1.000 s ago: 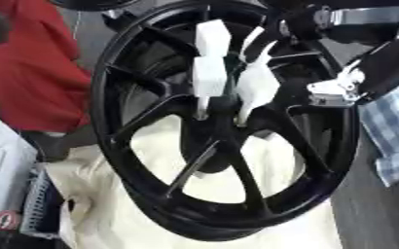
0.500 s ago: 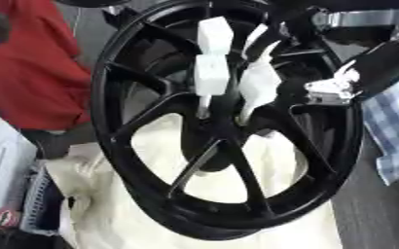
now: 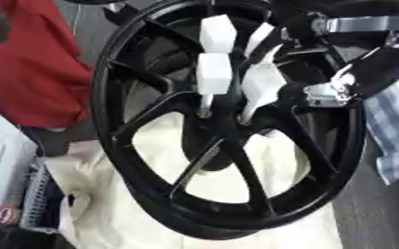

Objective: Pull the pin out of the wheel hub.

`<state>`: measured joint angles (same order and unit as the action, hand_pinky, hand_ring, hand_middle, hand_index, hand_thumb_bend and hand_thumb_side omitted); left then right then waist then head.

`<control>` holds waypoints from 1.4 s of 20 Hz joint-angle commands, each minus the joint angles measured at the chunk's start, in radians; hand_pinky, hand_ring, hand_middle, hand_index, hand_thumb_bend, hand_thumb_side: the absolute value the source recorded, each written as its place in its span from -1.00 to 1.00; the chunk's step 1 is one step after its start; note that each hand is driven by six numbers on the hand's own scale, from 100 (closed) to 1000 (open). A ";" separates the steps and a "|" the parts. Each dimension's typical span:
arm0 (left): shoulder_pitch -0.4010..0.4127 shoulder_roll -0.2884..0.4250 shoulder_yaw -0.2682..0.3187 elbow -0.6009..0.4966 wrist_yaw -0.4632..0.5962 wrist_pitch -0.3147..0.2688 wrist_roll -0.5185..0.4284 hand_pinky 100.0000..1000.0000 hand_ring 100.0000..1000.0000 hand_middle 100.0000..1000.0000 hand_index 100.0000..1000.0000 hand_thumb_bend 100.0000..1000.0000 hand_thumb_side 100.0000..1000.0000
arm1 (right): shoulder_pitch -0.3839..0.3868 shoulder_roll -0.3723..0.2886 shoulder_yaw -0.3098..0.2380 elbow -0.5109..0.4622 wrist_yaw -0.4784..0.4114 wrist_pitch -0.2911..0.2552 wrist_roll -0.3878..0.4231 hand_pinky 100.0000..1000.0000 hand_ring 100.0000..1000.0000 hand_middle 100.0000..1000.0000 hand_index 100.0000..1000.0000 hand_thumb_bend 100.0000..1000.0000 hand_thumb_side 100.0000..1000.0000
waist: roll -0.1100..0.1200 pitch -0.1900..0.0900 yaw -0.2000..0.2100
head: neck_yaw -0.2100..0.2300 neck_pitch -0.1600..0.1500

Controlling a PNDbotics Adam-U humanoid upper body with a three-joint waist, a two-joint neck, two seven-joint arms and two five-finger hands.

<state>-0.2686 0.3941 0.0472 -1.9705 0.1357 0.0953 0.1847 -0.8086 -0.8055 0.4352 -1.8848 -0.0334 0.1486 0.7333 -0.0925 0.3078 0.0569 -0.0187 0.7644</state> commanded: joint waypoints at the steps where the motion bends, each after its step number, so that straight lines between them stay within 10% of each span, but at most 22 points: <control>1: -0.013 0.008 0.006 -0.014 -0.003 -0.001 0.000 0.60 0.40 0.17 0.51 -1.00 0.30 | -0.009 -0.018 -0.008 0.005 0.018 -0.010 -0.001 0.77 0.89 0.63 0.76 -0.63 0.02 | 0.004 -0.012 0.003 | 0.002 0.006; 28: -0.015 0.006 0.006 -0.015 -0.011 0.000 -0.005 0.60 0.38 0.18 0.50 -1.00 0.31 | 0.010 -0.019 -0.004 0.029 0.140 -0.072 -0.018 0.70 0.75 0.55 0.73 -0.45 -0.15 | -0.006 0.000 0.014 | 0.003 0.006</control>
<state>-0.2722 0.3937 0.0472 -1.9706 0.1298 0.0955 0.1828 -0.7914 -0.8053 0.4438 -1.8609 0.0950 0.0805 0.7171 -0.1025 0.3217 0.0696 -0.0178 0.7644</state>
